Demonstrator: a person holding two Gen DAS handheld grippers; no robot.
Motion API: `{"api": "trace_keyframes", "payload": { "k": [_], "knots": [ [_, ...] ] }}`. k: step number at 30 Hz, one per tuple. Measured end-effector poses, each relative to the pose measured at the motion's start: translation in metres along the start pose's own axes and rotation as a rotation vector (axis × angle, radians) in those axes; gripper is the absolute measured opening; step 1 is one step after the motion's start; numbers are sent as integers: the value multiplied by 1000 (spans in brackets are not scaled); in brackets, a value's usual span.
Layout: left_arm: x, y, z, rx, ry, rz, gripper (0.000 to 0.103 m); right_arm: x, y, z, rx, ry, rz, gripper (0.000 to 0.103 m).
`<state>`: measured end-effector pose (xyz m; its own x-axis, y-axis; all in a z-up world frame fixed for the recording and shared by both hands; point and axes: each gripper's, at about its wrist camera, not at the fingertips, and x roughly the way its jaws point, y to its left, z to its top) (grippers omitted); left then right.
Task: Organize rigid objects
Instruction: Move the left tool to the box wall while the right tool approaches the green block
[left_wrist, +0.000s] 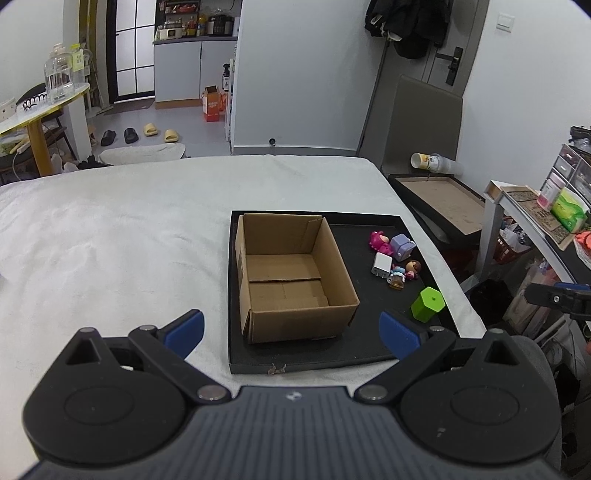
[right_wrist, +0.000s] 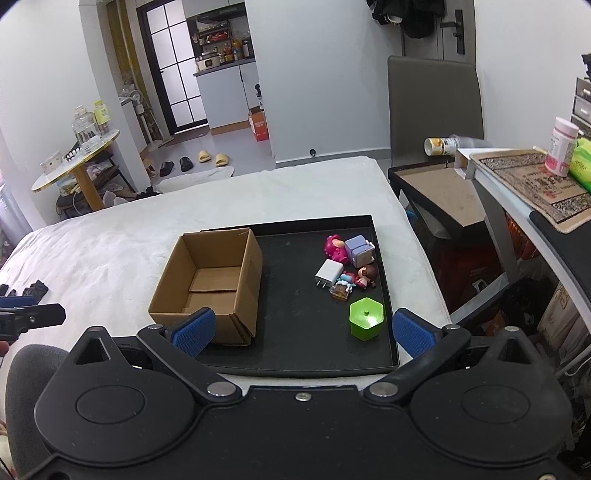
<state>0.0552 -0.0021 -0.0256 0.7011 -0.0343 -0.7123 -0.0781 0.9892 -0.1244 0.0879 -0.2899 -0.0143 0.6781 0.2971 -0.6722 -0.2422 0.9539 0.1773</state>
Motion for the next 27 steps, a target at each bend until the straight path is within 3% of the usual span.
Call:
{"api": "trace_keyframes", "payload": {
  "k": [17,27],
  "knots": [
    [64,11,23,-115,62,43,99,45,-21,16,25,88,-21,103],
    [112,30,30,-235,104,98,87,81,-38,22,53,142,-40,103]
  ]
}}
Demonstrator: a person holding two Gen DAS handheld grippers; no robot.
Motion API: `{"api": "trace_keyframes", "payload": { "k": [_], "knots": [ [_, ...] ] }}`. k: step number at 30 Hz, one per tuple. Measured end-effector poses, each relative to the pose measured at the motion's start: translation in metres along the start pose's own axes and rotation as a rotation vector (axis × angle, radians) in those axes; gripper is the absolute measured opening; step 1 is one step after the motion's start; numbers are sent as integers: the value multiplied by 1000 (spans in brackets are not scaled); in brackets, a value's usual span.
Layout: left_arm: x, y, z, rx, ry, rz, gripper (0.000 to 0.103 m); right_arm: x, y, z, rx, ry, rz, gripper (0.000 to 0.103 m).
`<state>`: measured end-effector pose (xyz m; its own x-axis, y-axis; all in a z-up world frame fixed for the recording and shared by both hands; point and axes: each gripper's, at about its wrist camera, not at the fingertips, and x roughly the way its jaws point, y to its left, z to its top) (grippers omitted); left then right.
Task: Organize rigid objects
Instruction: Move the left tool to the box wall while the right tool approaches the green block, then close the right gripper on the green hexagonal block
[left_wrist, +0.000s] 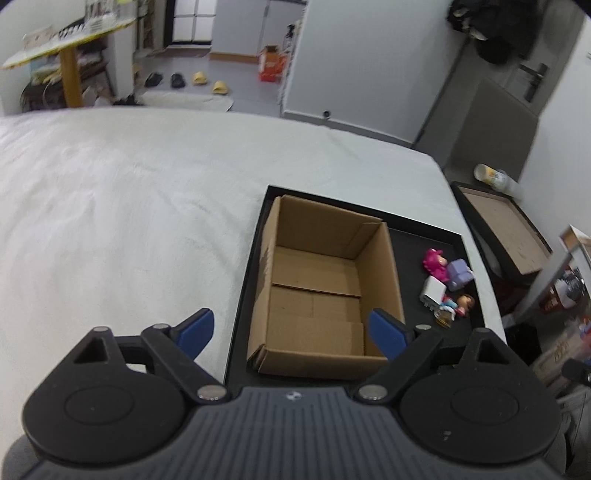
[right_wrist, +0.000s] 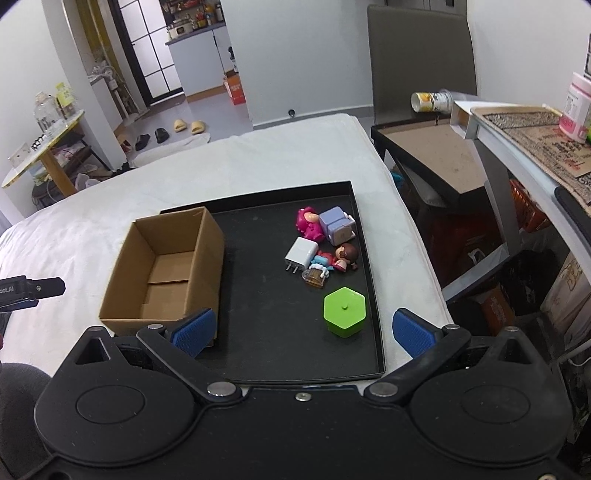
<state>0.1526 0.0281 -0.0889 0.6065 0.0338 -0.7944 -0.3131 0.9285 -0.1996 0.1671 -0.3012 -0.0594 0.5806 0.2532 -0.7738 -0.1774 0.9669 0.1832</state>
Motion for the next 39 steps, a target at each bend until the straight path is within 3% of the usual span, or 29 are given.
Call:
{"api": "trace_keyframes", "payload": {
  "k": [4,8,17,21,26,30,34,39],
  "knots": [
    [22,7,5,-67,33,17,74,17,-8,3,24,23,-8,103],
    [45,12,7,-121,61,36,67,33,-15,5,33,41,-9,101],
    [92,21,8,-190,105,88,63,76,-24,7,58,125,-32,95],
    [107,26,5,-213,121,84,60,96,-25,9,55,162,-51,95],
    [119,29,-2,-214,124,74,44,118,-28,11,64,213,-59,95],
    [124,28,-3,-230,120,37,38,131,-26,14,48,230,-85,95],
    [128,34,-6,-287,97,5,25,144,-29,15,58,261,-97,95],
    [132,38,-6,-321,82,8,23,159,-35,15,87,294,-131,91]
  ]
}}
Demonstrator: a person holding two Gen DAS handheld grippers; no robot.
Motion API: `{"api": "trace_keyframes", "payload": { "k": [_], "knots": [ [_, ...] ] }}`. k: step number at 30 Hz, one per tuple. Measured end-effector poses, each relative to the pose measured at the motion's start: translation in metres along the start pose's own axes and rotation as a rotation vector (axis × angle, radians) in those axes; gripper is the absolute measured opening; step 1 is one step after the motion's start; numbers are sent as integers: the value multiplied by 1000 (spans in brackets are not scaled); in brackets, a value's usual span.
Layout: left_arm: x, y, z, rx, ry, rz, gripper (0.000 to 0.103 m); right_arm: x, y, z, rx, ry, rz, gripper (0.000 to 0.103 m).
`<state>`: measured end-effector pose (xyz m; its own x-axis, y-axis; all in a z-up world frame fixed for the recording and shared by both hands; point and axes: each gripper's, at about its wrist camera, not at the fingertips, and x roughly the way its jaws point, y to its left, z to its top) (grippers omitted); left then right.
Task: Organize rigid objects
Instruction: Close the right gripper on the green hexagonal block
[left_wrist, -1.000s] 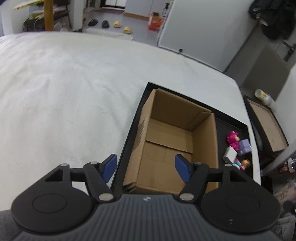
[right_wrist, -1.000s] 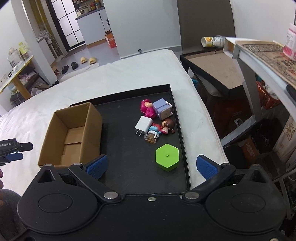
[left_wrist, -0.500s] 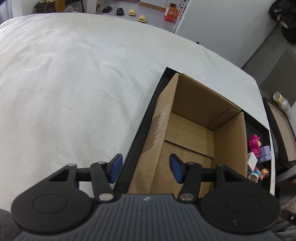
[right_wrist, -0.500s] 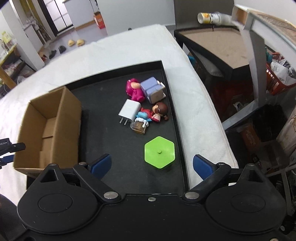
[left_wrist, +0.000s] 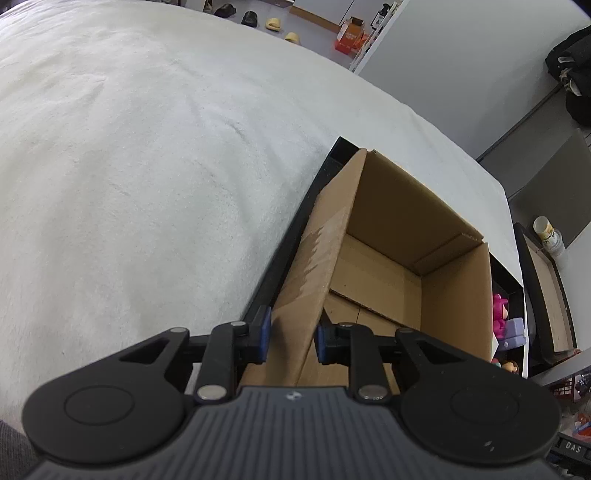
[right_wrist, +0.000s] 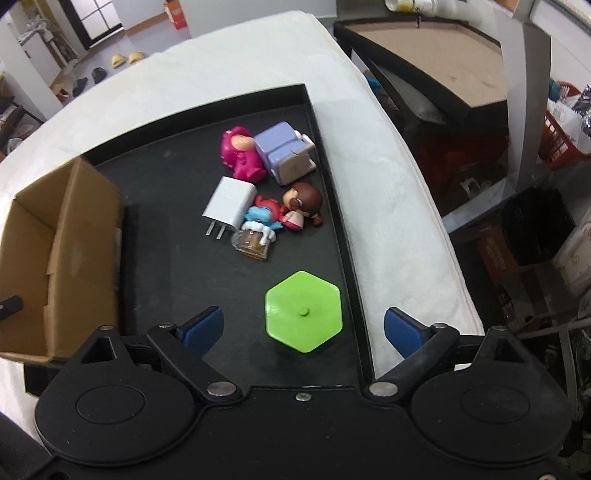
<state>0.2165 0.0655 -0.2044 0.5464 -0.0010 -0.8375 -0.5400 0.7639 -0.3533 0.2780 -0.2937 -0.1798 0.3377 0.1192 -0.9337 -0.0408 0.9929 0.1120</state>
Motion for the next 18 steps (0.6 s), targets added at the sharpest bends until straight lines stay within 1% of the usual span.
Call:
{"api": "trace_keyframes", "payload": {
  "k": [2,4,8,12,14,15,16,18],
  "knots": [
    [-2,0,-1,5,-6,-3,23,6,-1,2,9,13,4,89],
    [-3,0,-2,6,-9,-7,23,11,-2,4,21,26,-2,85],
    [-4,2,-2,14,-16,-6,23,17,0,5,13,26,-33,85],
    [-5,2,-1,22,-18,-8,23,23,7,4,-32,30,-60,85],
    [-6,2,-1,23,-17,-10,23,27,10,4,-56,35,-76,83],
    [-7,3,-1,25,-18,-12,23,30,12,3,-65,40,-80,77],
    [-7,4,-1,26,-18,-13,23,34,14,3,-77,50,-80,64],
    [-7,4,-2,22,-16,-15,23,40,15,2,-83,73,-70,52]
  ]
}}
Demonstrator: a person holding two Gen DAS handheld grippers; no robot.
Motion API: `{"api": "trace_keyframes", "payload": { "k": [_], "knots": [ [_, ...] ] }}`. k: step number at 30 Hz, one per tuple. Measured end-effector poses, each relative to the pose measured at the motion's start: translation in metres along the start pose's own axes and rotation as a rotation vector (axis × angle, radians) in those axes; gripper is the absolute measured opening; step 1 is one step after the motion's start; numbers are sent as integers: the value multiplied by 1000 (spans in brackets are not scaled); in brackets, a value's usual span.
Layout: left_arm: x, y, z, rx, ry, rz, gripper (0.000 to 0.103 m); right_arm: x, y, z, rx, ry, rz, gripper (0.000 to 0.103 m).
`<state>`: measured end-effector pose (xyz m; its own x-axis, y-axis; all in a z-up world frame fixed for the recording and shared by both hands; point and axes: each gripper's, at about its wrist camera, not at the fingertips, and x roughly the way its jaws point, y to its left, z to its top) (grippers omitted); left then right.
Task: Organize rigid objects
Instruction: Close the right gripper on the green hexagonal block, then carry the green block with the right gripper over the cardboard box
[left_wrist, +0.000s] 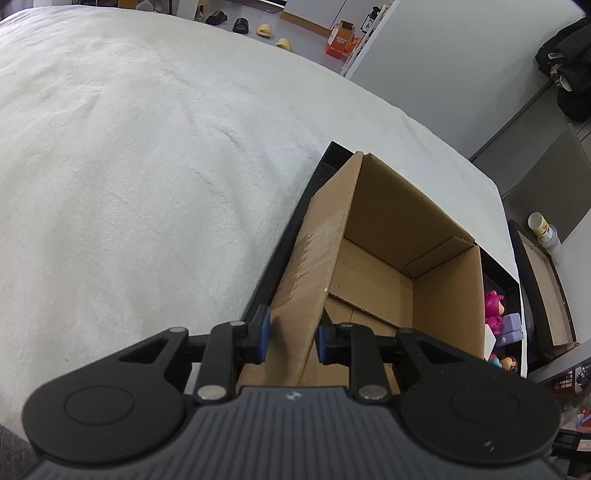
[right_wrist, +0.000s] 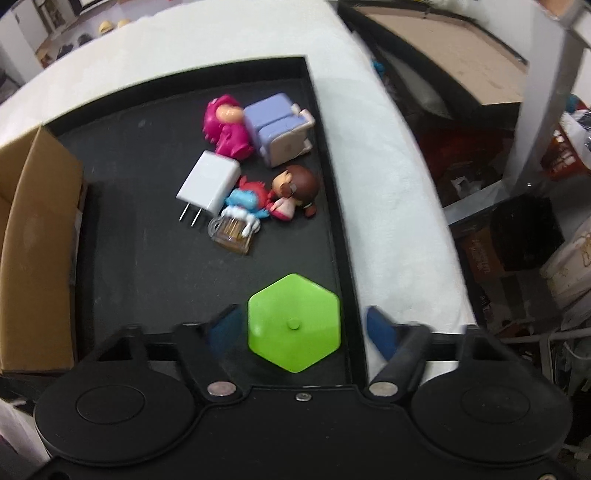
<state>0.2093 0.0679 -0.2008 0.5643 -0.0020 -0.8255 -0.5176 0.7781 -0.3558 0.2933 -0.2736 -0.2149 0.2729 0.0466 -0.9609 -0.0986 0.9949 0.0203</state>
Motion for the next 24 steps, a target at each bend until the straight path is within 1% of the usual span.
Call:
{"api": "trace_keyframes", "payload": {
  "k": [4,14,24],
  "knots": [
    [-2,0,1,-7,-3,3,23,-3,4,0,-20,-15,-11,52],
    [-2,-2,-1,9,-8,9,23,-52,16,7,-42,-109,56,52],
    [-2,-4,-2,14,-7,15,23,-89,46,24,-105,-181,90,52]
  ]
}}
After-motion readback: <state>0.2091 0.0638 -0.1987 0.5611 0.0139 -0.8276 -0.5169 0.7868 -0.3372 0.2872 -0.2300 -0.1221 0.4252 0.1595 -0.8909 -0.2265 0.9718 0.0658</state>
